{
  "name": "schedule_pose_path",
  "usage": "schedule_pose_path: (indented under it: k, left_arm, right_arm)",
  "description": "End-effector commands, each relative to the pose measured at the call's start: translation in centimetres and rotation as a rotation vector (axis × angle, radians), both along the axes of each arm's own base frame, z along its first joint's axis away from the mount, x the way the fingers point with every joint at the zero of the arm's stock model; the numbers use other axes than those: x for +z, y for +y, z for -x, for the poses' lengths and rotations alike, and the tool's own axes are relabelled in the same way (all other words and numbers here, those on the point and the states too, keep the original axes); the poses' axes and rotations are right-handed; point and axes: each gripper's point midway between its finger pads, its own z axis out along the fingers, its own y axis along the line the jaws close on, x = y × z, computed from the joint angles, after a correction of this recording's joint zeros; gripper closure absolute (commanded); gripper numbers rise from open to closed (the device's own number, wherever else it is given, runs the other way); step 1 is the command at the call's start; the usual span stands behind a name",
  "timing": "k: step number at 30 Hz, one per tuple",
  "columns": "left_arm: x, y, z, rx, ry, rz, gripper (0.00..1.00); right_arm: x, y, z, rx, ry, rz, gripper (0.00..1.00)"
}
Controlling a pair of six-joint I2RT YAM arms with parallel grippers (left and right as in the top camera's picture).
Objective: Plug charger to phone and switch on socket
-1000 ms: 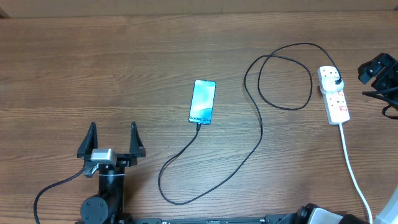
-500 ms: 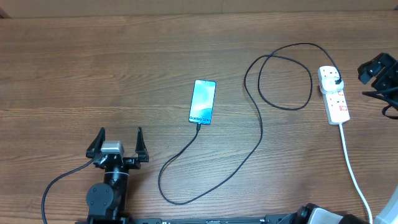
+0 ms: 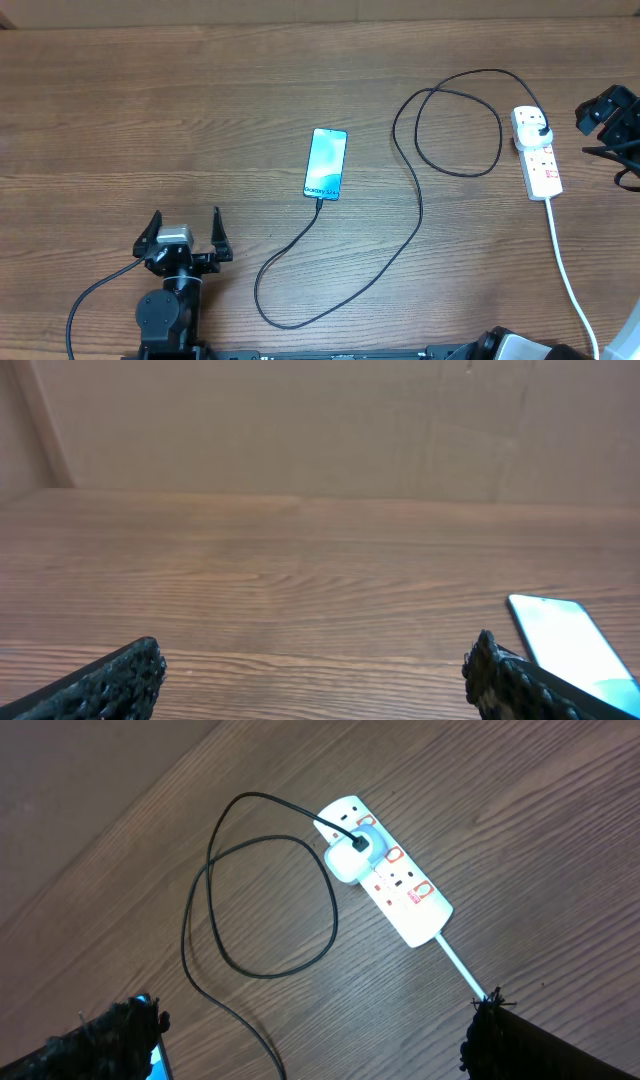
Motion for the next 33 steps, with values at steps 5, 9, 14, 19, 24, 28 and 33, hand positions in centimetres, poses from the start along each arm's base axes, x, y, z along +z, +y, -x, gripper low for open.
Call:
schedule_pose_path:
  k: [5,9,14,19,24,28,33]
  left_arm:
    - [0.01,0.4,0.06,0.001,-0.001,-0.08,0.01]
    - [0.01,0.44,0.06,0.001,-0.001,-0.094,0.01]
    - [0.0,0.52,0.06,0.005,0.0,-0.087,0.01]
    - [0.15,0.58,0.06,0.008,-0.007,-0.082,0.0]
    - [0.14,0.58,0.06,0.008,-0.006,-0.082,0.01]
    - [0.14,0.57,0.05,0.008,-0.006,-0.082,0.01]
    - [0.11,0.57,0.05,0.008,-0.005,-0.082,0.01]
  right_arm:
    - [1.02,-0.01,-0.19,0.002,-0.028,0.017,0.0]
    - [1.01,-0.01,-0.18,0.002,-0.027,0.017,0.0]
    - [1.02,-0.01,-0.19,0.002,-0.028,0.017,0.0]
    - [1.01,-0.01,-0.18,0.002,-0.027,0.017,0.0]
    - [1.01,-0.01,-0.18,0.002,-0.027,0.017,0.0]
    - [1.02,-0.01,-0.19,0.002,-0.028,0.017,0.0]
    - [1.02,-0.01,-0.19,0.002,-0.028,0.017,0.0]
